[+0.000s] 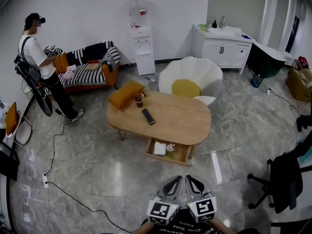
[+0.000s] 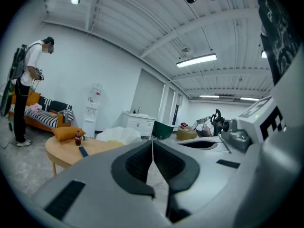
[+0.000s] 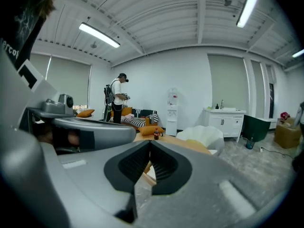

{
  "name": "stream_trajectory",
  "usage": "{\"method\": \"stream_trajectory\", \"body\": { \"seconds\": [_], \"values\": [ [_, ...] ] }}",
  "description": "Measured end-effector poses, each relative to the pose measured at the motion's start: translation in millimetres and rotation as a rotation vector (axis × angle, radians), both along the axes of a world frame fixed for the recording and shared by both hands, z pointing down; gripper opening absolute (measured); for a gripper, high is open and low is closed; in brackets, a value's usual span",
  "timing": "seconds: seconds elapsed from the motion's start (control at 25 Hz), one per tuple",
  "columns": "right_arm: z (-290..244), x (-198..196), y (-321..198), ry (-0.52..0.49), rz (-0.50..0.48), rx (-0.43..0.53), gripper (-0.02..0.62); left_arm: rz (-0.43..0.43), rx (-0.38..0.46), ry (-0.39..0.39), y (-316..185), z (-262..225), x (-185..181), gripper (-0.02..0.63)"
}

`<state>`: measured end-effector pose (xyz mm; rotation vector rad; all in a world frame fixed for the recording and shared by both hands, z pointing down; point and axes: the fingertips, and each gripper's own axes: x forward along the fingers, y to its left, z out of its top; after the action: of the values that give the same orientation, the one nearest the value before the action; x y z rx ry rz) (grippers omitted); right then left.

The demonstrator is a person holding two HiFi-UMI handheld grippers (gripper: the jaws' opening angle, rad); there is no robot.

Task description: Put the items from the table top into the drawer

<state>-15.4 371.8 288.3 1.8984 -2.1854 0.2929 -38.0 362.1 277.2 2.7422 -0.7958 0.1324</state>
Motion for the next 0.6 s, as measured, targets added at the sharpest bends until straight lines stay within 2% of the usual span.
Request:
{"method": "stream_trajectory", "body": {
  "seconds": [0.12, 0.24, 0.6],
  "values": [
    [-3.6, -4.5, -10.2, -0.048, 0.010, 0.009, 0.003, 0.008, -0.010, 0.002, -9.0, 3.2, -3.8, 0.012],
    [-6.1, -3.9, -15.7, -0.043, 0.019, 0.017, 0.003, 0.003, -0.005, 0.001, -17.2, 1.3, -7.2, 0.012],
    [7.9, -10.9, -36.5, -0.063, -0.031, -0.014, 0.003, -0.072, -0.014, -0.022, -40.8, 10.2, -22.9, 0.012]
  ]
}}
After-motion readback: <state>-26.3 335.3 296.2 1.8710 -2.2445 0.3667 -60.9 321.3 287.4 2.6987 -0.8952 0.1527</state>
